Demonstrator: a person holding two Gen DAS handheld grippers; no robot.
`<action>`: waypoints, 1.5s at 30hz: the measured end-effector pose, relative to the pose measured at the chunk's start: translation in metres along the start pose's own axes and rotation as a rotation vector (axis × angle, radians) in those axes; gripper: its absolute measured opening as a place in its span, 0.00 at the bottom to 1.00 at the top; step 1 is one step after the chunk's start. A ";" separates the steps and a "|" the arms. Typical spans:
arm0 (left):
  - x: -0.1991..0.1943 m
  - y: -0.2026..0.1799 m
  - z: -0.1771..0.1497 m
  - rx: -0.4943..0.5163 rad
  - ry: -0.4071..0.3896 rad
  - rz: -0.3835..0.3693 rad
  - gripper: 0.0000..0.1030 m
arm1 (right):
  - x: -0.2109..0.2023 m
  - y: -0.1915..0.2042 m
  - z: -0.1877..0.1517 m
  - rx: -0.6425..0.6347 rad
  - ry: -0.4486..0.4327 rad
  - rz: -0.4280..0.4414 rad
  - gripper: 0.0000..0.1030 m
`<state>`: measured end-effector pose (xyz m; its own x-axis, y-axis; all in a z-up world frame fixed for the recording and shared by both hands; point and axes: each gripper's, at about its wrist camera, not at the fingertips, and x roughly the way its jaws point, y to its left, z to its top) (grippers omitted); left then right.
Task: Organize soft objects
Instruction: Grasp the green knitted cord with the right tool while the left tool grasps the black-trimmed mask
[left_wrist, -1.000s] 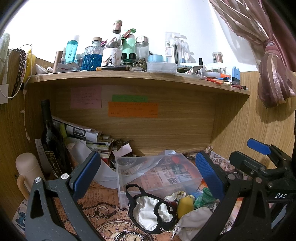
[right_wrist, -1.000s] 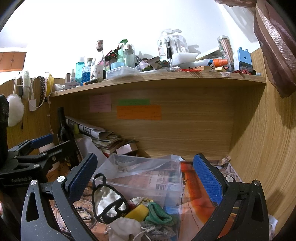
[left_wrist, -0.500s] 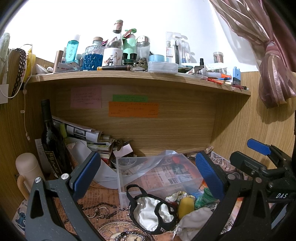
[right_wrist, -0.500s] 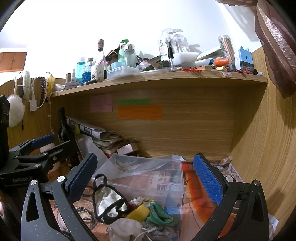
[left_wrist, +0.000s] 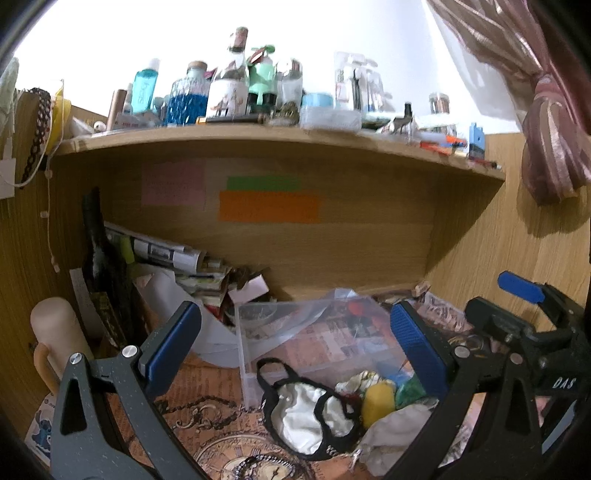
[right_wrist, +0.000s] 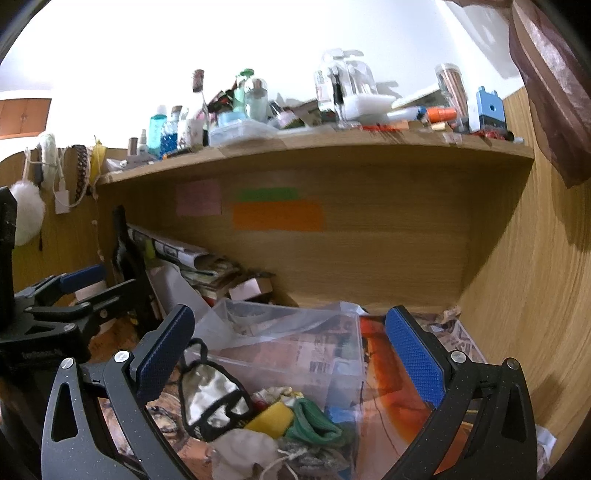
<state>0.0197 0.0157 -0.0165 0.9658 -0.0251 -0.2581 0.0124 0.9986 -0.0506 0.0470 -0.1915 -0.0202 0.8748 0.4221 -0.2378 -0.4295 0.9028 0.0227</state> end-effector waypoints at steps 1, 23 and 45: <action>0.003 0.002 -0.003 0.002 0.017 0.002 1.00 | 0.002 -0.002 -0.001 0.002 0.010 -0.005 1.00; 0.098 0.041 -0.104 -0.082 0.522 -0.019 0.60 | 0.037 -0.054 -0.091 0.127 0.409 0.023 0.71; 0.121 0.035 -0.107 -0.060 0.569 -0.038 0.09 | 0.072 -0.044 -0.085 0.126 0.413 0.166 0.15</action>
<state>0.1089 0.0430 -0.1525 0.6731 -0.0978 -0.7330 0.0133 0.9927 -0.1203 0.1102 -0.2080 -0.1208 0.6228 0.5165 -0.5877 -0.5032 0.8396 0.2046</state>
